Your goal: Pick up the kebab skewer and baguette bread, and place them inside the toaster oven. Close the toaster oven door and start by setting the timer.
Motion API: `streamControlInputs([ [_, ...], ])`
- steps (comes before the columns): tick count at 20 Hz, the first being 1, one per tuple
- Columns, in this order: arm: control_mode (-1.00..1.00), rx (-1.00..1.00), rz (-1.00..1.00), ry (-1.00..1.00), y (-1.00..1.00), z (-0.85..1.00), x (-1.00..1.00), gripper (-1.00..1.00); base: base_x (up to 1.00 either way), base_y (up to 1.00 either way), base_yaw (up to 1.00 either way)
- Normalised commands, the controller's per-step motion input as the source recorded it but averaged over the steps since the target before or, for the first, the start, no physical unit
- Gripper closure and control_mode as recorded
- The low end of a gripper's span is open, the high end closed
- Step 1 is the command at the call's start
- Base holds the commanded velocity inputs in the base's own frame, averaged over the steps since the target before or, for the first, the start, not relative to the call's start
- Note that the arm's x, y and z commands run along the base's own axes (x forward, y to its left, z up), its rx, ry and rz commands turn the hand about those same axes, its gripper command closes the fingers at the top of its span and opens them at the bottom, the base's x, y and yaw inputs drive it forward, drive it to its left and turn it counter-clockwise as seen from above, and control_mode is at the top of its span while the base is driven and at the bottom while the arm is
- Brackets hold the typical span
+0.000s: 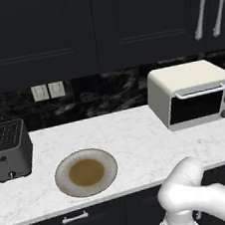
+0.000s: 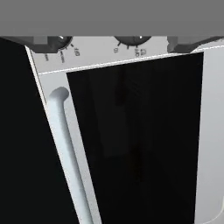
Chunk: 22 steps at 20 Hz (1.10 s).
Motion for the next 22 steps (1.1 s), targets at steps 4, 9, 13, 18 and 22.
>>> streamControlInputs([
  [4,-1.00,-0.14,-0.08,-0.01,0.00,-0.14,0.35,-1.00,0.00,0.00,0.00],
  [9,-1.00,-0.20,-0.12,0.00,0.00,-0.21,0.46,-1.00,0.00,0.00,0.00],
  [13,-1.00,-0.11,-0.08,0.00,-0.14,-0.07,0.31,-1.00,0.00,0.00,0.00],
  [18,-1.00,-0.06,-0.06,0.00,-0.33,-0.10,0.25,-1.00,0.00,0.00,0.00],
  [22,-1.00,-0.03,-0.06,0.00,-0.34,-0.18,0.14,-1.00,0.00,0.00,0.00],
])
